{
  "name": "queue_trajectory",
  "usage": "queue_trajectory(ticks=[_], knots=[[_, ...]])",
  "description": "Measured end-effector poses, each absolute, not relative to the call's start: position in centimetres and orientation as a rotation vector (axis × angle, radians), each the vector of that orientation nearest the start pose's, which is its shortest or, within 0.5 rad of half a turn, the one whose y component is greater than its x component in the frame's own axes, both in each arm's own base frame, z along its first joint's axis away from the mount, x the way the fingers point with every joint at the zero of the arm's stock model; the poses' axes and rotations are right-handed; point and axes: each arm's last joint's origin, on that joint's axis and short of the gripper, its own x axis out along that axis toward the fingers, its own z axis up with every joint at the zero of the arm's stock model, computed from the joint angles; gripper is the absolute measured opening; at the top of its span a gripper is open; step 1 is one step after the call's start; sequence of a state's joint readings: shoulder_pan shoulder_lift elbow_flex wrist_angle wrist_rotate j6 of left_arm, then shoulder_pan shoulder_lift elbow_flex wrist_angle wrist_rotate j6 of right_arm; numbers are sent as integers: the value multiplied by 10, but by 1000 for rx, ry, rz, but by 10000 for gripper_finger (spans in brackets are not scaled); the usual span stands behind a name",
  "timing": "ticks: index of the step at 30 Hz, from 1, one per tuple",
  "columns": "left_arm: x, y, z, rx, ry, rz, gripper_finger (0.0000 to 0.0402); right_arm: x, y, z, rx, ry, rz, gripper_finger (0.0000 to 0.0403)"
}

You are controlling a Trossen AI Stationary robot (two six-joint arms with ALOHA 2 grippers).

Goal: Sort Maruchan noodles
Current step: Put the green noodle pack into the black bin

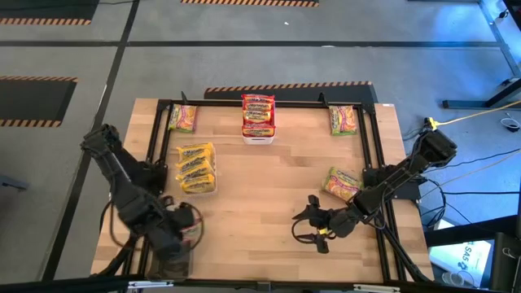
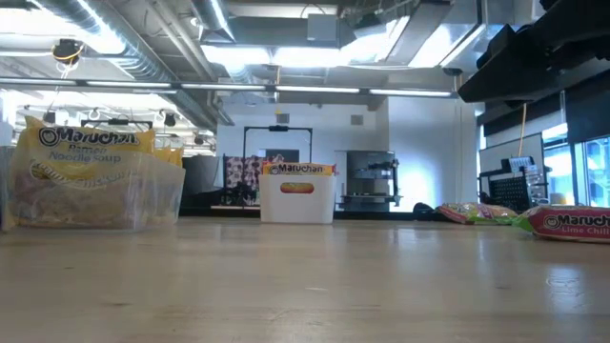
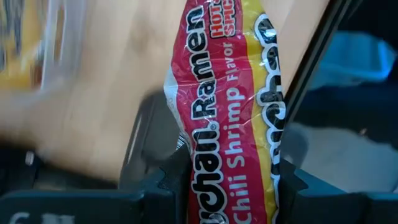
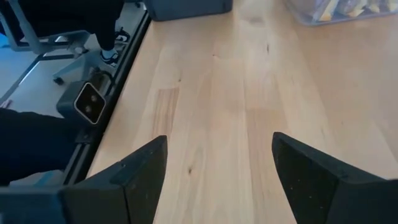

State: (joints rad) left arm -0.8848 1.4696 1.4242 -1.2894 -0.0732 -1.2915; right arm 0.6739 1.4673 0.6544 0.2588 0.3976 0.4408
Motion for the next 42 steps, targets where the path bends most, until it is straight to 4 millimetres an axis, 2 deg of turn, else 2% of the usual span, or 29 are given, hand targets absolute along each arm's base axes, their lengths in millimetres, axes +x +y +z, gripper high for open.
queue_trajectory(ticks=[5,10,15,23,42], knots=[[141,-214,319,-427,1452,221,123,230,169,180,145,515,136,266],[123,-219,316,-350,1405,257,123,230,168,180,171,512,113,266],[120,-218,296,-278,1417,275,123,230,168,180,211,513,103,266],[124,-222,260,-260,1393,209,123,231,169,182,240,491,106,266],[127,-218,203,-227,1287,132,127,231,169,183,241,487,107,266]])
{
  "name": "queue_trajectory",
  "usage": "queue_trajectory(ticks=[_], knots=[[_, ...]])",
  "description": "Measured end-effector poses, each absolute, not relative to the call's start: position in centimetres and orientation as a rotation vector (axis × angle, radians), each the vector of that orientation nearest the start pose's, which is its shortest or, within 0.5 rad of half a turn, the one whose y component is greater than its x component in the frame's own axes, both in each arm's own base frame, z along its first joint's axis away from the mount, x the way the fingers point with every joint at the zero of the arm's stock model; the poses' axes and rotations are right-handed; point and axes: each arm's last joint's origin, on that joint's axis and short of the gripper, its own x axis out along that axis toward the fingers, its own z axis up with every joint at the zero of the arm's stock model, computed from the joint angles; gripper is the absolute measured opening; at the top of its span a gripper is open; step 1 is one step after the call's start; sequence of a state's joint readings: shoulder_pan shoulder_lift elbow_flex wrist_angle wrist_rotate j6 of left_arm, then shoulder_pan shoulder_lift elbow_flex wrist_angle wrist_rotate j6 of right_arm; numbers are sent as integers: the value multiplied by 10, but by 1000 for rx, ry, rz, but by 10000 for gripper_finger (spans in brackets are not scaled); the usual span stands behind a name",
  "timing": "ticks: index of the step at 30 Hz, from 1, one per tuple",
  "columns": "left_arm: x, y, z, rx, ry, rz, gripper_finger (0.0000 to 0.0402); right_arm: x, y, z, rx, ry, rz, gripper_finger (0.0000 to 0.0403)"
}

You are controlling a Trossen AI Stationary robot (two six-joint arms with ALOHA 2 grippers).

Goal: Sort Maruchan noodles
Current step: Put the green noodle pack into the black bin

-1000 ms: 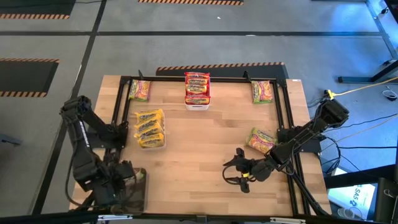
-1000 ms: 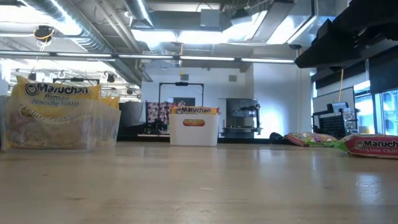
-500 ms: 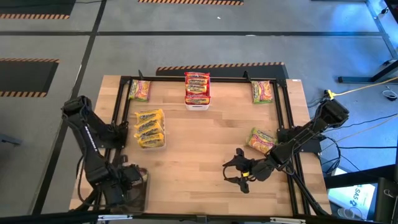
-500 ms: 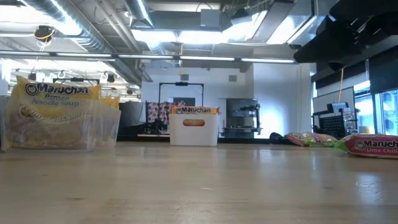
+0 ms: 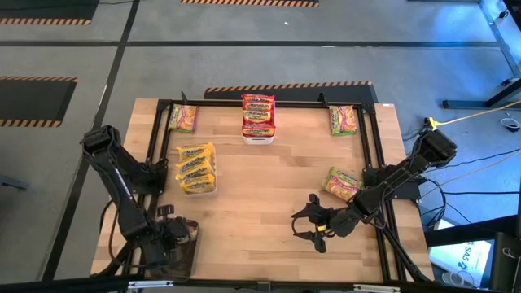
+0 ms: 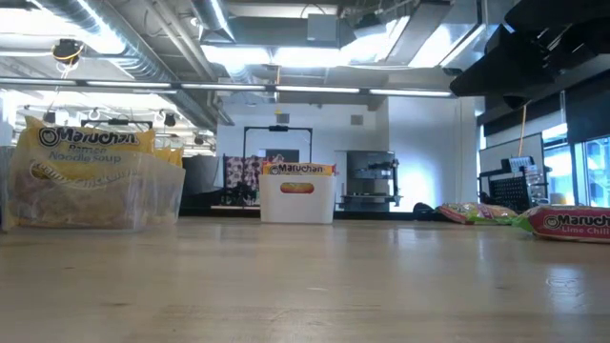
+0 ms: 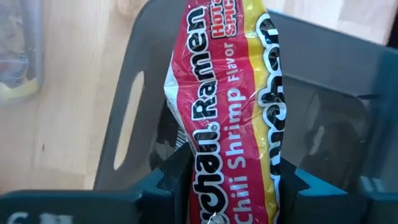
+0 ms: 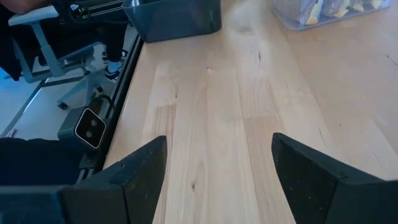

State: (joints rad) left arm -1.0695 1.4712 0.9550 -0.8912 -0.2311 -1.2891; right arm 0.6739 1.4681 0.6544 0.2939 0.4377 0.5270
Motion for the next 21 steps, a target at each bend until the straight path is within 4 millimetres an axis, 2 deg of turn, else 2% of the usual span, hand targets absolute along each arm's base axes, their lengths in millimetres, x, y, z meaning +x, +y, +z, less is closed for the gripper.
queue_trajectory(ticks=[4,12,15,21], knots=[[126,-214,196,-200,1266,155,134,231,169,182,244,487,107,266],[128,-211,195,-200,1260,175,138,231,169,183,246,488,110,266],[130,-210,200,-194,1302,169,139,231,169,183,248,490,117,266],[132,-200,219,-195,1281,172,140,231,170,183,249,492,122,266]])
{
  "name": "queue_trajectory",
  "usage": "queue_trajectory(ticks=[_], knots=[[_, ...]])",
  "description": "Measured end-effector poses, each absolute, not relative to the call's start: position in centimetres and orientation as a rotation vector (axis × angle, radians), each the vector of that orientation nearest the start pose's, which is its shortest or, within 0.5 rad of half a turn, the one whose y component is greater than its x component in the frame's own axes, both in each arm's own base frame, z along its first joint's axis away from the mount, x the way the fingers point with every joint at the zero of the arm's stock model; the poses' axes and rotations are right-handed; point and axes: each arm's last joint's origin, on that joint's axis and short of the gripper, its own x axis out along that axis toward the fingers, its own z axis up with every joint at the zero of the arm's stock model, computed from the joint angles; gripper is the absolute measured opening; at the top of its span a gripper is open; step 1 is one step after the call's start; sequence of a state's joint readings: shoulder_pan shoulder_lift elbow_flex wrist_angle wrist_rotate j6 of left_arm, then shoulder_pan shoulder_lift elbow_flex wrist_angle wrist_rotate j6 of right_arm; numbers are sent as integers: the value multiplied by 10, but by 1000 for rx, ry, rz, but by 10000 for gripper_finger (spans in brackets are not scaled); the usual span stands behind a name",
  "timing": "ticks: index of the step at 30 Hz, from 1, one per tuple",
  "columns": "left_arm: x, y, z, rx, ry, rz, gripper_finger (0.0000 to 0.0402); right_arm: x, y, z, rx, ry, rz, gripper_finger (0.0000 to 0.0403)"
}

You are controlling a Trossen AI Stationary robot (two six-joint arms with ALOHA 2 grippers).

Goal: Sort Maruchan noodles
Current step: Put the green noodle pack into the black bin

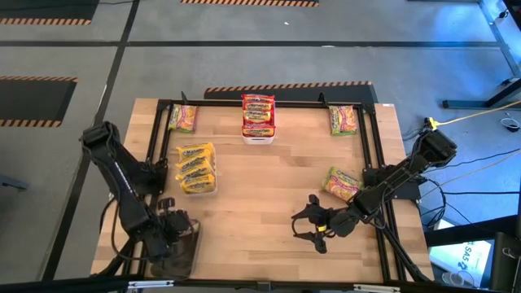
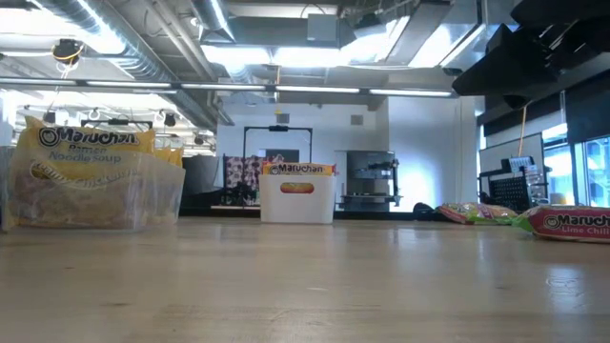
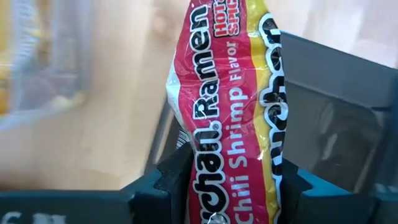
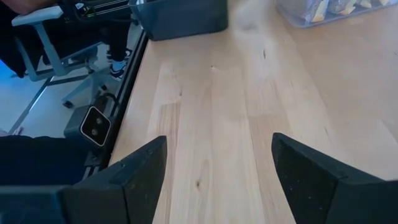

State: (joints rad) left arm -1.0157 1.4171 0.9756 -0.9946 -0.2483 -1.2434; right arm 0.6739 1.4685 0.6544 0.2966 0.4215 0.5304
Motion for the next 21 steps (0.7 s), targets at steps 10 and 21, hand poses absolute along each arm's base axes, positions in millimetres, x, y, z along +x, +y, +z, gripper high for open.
queue_trajectory(ticks=[10,21], knots=[[133,-196,220,-169,1233,204,141,232,171,181,268,505,143,266],[134,-197,220,-167,1230,200,141,238,177,168,276,512,171,266]])
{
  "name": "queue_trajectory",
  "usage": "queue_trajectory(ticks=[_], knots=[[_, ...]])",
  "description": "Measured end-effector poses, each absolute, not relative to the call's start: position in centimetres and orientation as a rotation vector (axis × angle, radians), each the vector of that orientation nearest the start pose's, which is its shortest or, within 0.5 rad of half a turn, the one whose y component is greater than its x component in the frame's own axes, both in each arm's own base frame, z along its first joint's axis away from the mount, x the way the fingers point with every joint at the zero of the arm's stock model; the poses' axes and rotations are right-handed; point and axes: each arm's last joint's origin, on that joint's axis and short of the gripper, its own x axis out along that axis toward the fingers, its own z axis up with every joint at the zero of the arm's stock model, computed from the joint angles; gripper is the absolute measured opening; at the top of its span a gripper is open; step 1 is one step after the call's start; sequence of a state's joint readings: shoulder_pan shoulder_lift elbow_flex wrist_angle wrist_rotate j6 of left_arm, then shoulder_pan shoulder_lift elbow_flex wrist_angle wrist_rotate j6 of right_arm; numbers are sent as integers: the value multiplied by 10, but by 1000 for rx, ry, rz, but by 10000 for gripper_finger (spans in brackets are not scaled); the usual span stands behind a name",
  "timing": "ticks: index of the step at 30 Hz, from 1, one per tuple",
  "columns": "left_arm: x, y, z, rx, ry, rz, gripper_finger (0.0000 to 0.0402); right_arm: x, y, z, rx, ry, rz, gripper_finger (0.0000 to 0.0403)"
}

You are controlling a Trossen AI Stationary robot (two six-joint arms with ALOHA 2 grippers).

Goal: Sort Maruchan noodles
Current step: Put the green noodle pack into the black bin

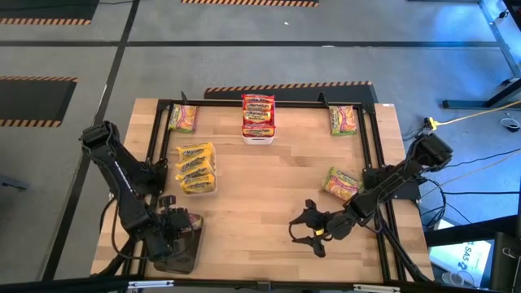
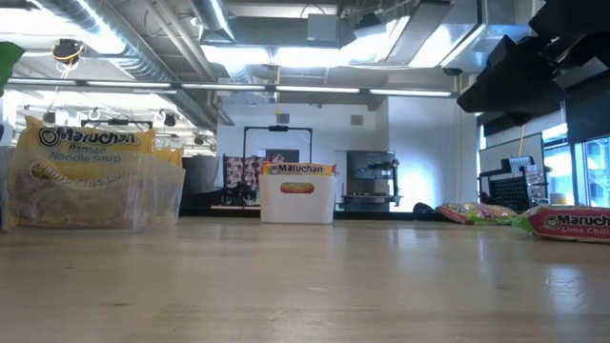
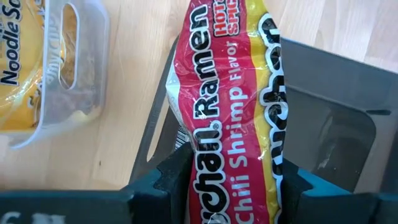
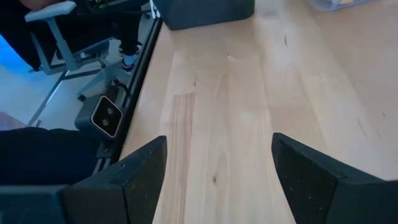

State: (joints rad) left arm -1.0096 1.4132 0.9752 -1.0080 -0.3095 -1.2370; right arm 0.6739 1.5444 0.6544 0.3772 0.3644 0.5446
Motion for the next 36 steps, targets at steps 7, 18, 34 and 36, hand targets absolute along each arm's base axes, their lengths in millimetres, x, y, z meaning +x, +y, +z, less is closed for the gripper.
queue_trajectory(ticks=[7,18,34,36], knots=[[138,-194,220,-171,1264,191,164,239,179,172,275,480,205,266],[147,-182,220,-70,1262,206,223,239,179,172,273,481,205,266],[159,-183,256,22,1226,131,221,239,178,172,270,478,196,266],[160,-184,267,-29,1215,159,221,240,178,172,268,473,183,266]])
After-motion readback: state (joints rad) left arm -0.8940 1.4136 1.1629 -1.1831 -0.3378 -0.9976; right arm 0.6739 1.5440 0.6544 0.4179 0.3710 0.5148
